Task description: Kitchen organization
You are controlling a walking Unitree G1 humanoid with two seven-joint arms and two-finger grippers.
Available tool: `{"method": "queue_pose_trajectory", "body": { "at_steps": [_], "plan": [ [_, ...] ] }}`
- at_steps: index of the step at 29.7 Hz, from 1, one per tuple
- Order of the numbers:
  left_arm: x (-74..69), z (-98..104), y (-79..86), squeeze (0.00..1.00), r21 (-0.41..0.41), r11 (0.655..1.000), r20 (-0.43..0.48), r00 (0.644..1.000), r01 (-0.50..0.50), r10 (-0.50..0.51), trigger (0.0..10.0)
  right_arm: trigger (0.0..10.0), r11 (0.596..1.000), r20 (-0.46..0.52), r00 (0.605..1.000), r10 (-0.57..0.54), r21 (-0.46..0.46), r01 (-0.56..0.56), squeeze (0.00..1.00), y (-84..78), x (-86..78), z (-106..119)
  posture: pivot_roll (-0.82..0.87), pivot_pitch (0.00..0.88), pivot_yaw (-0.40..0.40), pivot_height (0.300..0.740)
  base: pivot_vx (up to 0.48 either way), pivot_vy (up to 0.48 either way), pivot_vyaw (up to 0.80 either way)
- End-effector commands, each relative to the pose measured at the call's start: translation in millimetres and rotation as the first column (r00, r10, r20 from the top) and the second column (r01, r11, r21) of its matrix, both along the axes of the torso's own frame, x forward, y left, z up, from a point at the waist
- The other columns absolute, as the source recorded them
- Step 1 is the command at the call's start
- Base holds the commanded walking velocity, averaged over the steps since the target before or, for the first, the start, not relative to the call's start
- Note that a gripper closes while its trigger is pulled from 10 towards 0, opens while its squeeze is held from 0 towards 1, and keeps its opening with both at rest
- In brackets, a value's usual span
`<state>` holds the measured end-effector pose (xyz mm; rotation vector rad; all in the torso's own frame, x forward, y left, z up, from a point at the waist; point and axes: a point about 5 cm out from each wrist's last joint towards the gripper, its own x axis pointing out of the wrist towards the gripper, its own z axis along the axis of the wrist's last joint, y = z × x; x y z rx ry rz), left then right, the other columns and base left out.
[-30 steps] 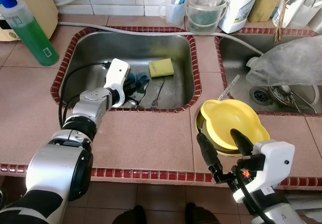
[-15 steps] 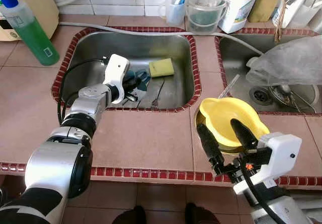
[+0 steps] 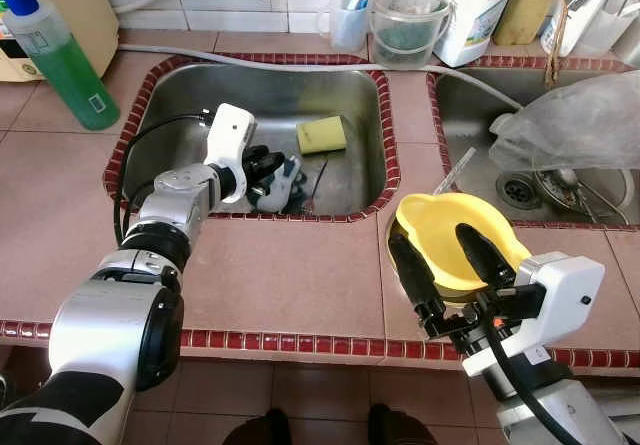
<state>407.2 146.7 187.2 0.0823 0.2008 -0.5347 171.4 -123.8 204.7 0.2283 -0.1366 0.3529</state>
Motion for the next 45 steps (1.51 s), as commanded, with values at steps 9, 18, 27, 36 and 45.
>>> {"method": "queue_pose_trajectory", "body": {
  "at_steps": [9,18,27,36,45],
  "plan": [
    [1.8,7.1,3.6,1.00,-0.012,1.000,0.005,1.000,-0.004,0.004,10.0,10.0,1.000,0.018,1.000,0.004,0.001,-0.004,0.00,0.4,2.7,1.0,-0.26,0.207,0.053,0.740,0.000,0.000,0.00],
    [-1.1,7.8,-2.0,1.00,-0.106,0.994,0.058,0.998,0.038,-0.032,10.0,10.0,1.000,0.056,0.998,-0.027,0.003,0.027,0.00,-1.4,24.2,1.4,-0.22,0.169,0.070,0.740,0.000,0.000,0.00],
    [-9.8,10.3,-8.1,0.00,-0.183,0.980,0.164,0.985,0.075,-0.045,10.0,10.0,0.997,0.087,0.994,-0.072,0.018,0.071,0.00,-6.0,43.4,-0.5,-0.18,0.123,0.072,0.740,0.000,0.000,0.00],
    [-26.2,26.7,-12.0,0.00,-0.236,0.970,0.327,0.944,0.051,0.030,10.0,10.0,0.993,0.141,0.983,-0.116,0.007,0.116,0.00,-13.1,68.1,-0.9,-0.16,0.080,0.063,0.740,0.000,0.000,0.00],
    [-54.0,26.0,-25.8,0.00,-0.214,0.976,0.409,0.903,-0.047,0.134,10.0,10.0,0.982,0.195,0.964,-0.180,-0.016,0.186,0.00,-23.2,87.9,-0.4,-0.14,0.057,0.058,0.740,0.000,0.000,0.00]
  ]
}}
